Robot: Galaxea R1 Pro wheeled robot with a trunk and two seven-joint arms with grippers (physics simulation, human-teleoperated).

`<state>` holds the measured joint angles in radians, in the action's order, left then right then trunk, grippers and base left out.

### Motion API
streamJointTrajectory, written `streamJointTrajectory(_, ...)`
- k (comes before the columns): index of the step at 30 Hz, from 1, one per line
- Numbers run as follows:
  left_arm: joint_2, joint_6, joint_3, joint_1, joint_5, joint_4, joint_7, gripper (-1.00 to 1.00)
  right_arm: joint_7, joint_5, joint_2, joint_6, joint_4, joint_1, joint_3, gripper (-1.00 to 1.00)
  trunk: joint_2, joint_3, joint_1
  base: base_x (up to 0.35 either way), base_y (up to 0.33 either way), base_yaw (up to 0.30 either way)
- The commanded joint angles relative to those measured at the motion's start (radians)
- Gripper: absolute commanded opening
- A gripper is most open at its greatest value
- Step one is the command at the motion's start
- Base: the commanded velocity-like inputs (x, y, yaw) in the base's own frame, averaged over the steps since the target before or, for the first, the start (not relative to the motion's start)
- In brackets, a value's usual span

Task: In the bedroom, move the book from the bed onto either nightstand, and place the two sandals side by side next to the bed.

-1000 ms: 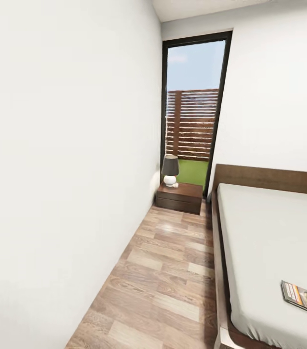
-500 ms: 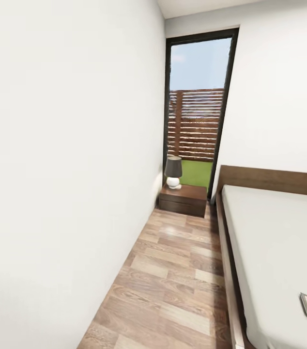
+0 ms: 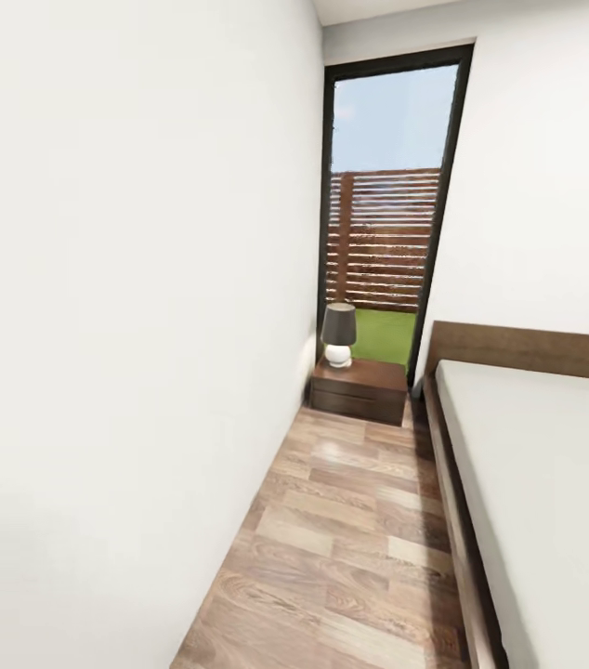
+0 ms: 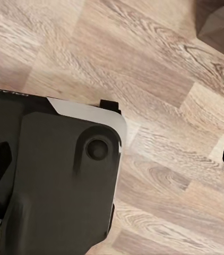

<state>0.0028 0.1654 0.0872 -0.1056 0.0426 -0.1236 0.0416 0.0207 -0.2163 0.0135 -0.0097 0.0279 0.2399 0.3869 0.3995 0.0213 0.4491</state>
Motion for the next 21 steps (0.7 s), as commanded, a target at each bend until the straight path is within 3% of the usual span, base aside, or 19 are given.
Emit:
streamJointTrajectory(1, 0.000, 0.003, 0.009, 0.000, 0.005, 0.001, 0.004, 1.00, 0.002, -0.010, 0.000, -0.001, 0.002, 0.001, 0.008, 1.00, 0.000, 0.000, 0.001, 0.331, 0.024, -0.100)
streamJointTrajectory(8, 0.000, 0.004, 0.009, 0.000, 0.005, 0.001, 0.004, 1.00, 0.002, -0.011, 0.001, -0.001, 0.003, 0.001, 0.008, 1.00, 0.000, 0.000, 0.001, 0.191, 0.012, -0.179)
streamJointTrajectory(21, 0.000, 0.005, 0.009, 0.000, 0.007, 0.001, 0.004, 1.00, 0.002, -0.012, 0.001, -0.001, 0.002, 0.001, 0.007, 1.00, 0.000, 0.000, 0.001, 0.037, 0.002, -0.242)
